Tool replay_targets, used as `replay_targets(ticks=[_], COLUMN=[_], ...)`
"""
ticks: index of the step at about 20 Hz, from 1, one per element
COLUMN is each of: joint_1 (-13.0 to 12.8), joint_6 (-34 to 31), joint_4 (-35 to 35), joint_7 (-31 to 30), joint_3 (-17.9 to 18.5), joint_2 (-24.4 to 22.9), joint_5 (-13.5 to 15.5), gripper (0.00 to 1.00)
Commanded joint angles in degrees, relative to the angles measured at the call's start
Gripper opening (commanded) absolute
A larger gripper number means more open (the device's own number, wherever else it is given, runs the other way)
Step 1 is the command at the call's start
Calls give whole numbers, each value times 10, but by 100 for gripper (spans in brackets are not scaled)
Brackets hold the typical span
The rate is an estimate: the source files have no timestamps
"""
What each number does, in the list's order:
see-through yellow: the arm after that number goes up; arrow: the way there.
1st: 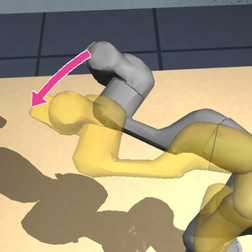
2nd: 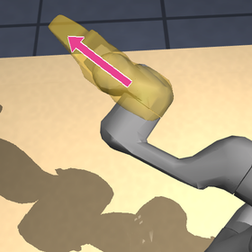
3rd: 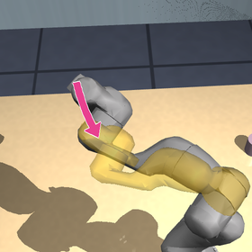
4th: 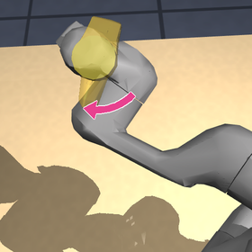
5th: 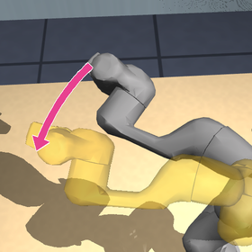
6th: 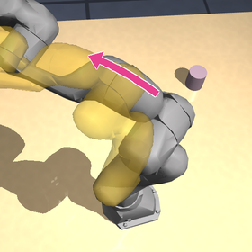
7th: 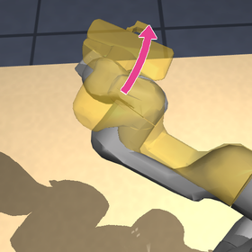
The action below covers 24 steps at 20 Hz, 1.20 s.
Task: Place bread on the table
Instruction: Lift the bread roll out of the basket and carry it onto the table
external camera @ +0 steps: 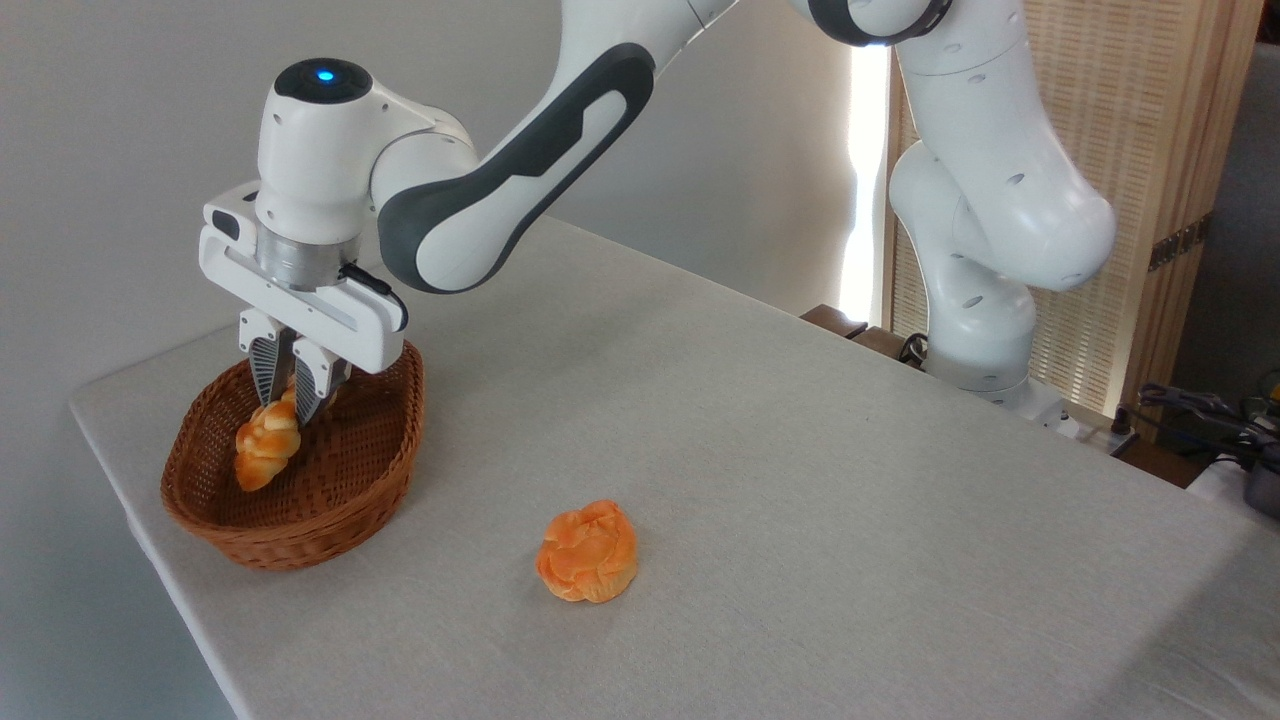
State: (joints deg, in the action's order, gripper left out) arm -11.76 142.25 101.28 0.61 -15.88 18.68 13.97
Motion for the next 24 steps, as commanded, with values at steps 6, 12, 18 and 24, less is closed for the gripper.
replay_targets(ticks=[6,12,18,24], joint_1=[23,23,6,-7], joint_6=[-274,-387,-351,-315], joint_4=[9,143,224,248], joint_7=[171,462,535,540], joint_3=[69,101,95,92], joint_2=[-144,-264,-269,-250], joint_5=[33,3,-46,-47], gripper=[23,33,87,100])
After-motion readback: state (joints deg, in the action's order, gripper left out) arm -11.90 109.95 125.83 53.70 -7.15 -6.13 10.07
